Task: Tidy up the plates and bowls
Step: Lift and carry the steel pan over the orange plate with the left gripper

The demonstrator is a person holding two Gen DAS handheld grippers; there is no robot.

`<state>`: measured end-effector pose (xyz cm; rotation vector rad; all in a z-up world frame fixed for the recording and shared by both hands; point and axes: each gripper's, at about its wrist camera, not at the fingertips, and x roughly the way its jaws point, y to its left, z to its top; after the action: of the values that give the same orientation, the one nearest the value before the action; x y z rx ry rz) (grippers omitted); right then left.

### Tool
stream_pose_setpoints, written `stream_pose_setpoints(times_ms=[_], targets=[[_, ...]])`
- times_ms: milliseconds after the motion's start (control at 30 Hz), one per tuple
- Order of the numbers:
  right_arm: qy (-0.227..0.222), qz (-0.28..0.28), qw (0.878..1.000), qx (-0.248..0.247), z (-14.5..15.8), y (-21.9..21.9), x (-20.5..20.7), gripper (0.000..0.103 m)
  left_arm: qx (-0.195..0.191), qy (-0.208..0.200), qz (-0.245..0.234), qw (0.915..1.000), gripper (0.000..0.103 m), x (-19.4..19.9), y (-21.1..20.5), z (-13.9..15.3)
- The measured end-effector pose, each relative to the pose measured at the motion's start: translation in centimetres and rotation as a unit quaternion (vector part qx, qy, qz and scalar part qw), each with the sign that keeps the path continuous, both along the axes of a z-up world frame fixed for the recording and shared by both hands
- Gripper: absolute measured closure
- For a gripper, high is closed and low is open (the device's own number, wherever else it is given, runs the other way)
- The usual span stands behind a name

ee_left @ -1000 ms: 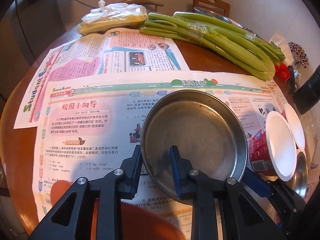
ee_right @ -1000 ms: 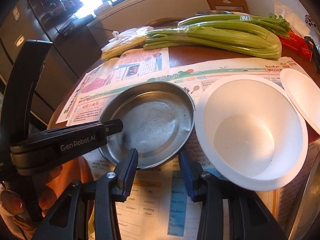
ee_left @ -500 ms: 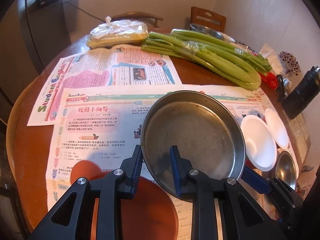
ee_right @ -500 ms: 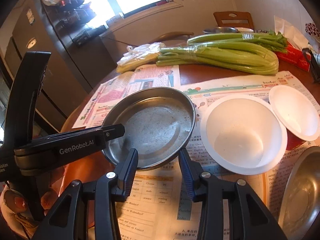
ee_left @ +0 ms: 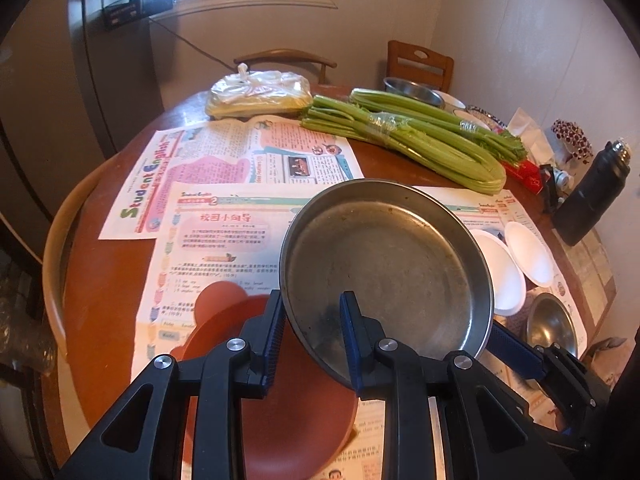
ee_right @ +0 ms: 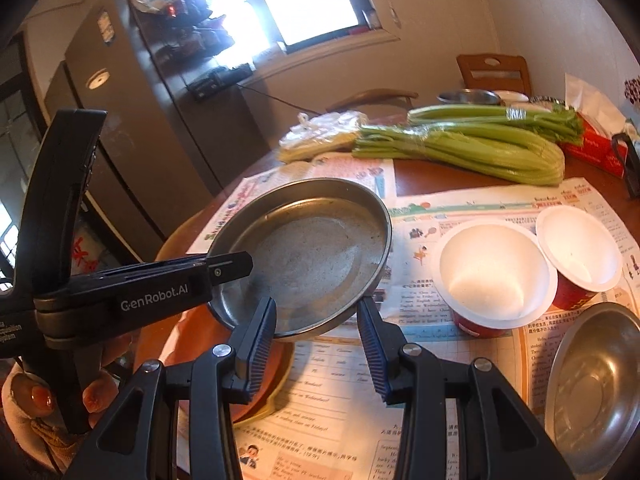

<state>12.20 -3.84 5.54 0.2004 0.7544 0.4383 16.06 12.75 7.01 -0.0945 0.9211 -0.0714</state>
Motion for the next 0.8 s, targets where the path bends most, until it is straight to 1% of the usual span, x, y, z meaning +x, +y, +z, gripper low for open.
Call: stream_pose_setpoints(times_ms=[233, 400, 600, 800], targets=[[-0.020, 0.018, 1.000, -0.002, 1.3, 0.6, -2.1, 0.060, 0.002, -0.014, 0.014, 0.9998, 0.075, -2.6, 0.6, 1.2], [-0.030, 0.036, 0.999, -0.008, 2.0, 1.3, -3.6, 0.060, 0.004, -0.019, 0.026, 0.9995, 0.075, -4.1, 1.3, 1.5], [-0.033, 0.060, 0.998, -0.013, 2.1, 2.4, -4.7, 0.060, 0.000, -0.016, 0.044, 0.9989, 0.075, -5.7, 2.4, 1.1], [-0.029, 0.077, 0.996, -0.022, 1.6, 3.4, -5.4, 0.060, -0.010, -0.009, 0.061, 0.9980, 0.075, -6.9, 3.4, -0.2]])
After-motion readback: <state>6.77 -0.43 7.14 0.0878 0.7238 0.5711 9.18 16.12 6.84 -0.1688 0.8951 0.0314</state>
